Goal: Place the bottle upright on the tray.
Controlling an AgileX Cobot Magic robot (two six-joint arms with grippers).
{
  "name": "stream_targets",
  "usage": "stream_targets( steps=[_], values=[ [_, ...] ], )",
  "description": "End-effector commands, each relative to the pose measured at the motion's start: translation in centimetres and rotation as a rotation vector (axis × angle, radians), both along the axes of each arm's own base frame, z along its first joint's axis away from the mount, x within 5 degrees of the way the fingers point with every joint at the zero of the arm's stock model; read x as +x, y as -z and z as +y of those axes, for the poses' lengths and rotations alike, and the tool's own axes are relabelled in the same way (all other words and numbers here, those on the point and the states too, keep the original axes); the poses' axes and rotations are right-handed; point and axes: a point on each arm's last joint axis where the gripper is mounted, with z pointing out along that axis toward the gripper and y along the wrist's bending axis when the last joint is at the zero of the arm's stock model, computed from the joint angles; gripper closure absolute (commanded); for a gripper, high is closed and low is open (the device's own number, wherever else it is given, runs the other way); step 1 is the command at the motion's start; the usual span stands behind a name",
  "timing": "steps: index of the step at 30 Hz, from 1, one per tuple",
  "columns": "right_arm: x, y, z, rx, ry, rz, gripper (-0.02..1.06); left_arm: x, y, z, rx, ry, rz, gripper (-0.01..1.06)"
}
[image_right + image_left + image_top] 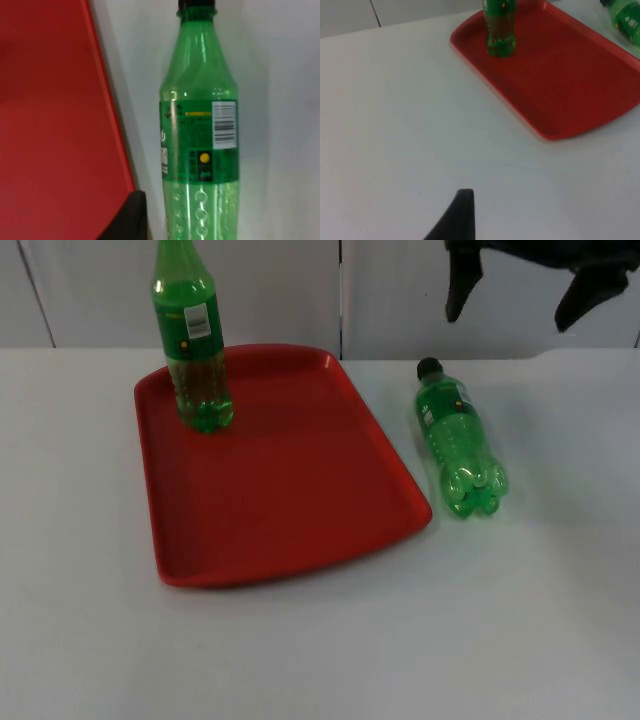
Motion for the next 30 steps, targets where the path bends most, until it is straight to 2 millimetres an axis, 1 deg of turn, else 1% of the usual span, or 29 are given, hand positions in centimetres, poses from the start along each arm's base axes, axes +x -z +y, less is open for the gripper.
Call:
stream_targets(
  steps=[1,2,3,8,9,13,14,15,19,20,22,24,25,29,30],
  values=[
    [0.3,1.1,0.9,0.008,-0.002,-0.003,0.00,0.0,0.1,0.0,-0.003,-0.003,-0.002,0.00],
    [0.6,1.8,1.1,0.008,-0.001,-0.006,0.00,0.0,0.1,0.0,-0.003,-0.003,-0.002,0.00],
    [0.6,1.8,1.1,0.008,-0.001,-0.006,0.00,0.0,0.1,0.0,-0.003,-0.003,-0.002,0.00],
    [1.6,4.5,1.5,0.012,0.007,-0.008,0.00,0.0,0.1,0.0,-0.003,-0.003,-0.002,0.00],
    [1.6,4.5,1.5,0.012,0.007,-0.008,0.00,0.0,0.1,0.0,-0.003,-0.003,-0.002,0.00],
    [2.4,6.5,1.8,0.006,0.007,0.009,0.01,0.0,0.1,0.0,-0.003,-0.003,-0.002,0.00],
    [2.4,6.5,1.8,0.006,0.007,0.009,0.01,0.0,0.1,0.0,-0.003,-0.003,-0.002,0.00],
    [2.6,7.3,2.0,0.011,0.007,0.015,0.01,0.0,0.1,0.0,-0.003,-0.003,-0.002,0.00],
    [3.3,9.3,2.5,0.038,-0.008,0.027,0.01,0.0,0.1,0.0,-0.003,-0.003,-0.002,0.00],
    [3.3,9.3,2.5,0.038,-0.008,0.027,0.01,0.0,0.1,0.0,-0.003,-0.003,-0.002,0.00],
    [3.5,10.2,2.6,0.030,-0.013,0.044,0.01,0.0,0.1,0.0,-0.003,-0.003,-0.002,0.00],
    [3.7,11.3,2.4,0.025,-0.010,0.057,0.01,0.0,0.1,0.0,-0.003,-0.003,-0.002,0.00],
    [3.7,11.3,2.4,0.025,-0.010,0.057,0.01,0.0,0.1,0.0,-0.003,-0.003,-0.002,0.00],
    [4.2,13.1,1.5,0.036,0.000,0.091,0.01,0.0,0.1,0.0,-0.003,-0.003,-0.002,0.00],
    [4.2,13.1,1.5,0.036,0.000,0.091,0.01,0.0,0.1,0.0,-0.003,-0.003,-0.002,0.00]
  ],
)
